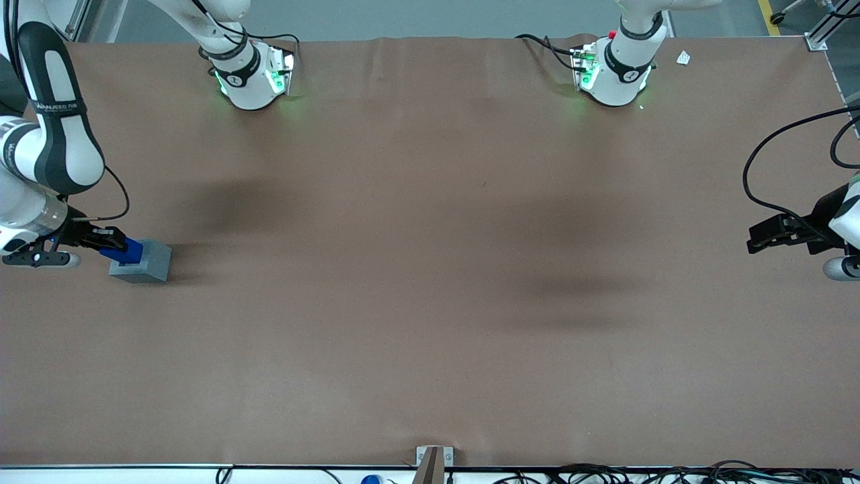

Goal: Insert blue part into gray base with right arm
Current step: 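Press the blue block down into the gray base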

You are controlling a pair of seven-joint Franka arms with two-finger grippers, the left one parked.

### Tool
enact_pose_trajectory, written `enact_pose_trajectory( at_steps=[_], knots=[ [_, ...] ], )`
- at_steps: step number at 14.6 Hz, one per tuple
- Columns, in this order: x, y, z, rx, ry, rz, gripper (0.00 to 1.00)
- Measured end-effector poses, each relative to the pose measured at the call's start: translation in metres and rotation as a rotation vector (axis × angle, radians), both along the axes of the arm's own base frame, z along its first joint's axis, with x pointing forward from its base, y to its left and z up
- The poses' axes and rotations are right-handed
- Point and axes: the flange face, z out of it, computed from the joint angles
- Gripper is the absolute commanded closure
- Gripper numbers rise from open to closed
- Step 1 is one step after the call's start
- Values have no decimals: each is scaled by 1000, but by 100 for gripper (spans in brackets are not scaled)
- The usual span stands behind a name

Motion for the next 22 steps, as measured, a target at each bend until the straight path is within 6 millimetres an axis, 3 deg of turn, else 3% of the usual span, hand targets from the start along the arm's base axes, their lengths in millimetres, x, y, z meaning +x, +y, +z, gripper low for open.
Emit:
enact_pose_trajectory(
  at_steps=[12,14,16,22],
  knots=[
    [2,1,-2,-3,-12,2,82],
    [3,1,-2,-4,-16,2,74],
    [3,1,-3,-4,-18,2,74],
    [3,1,-3,-4,-19,1,90]
  ],
)
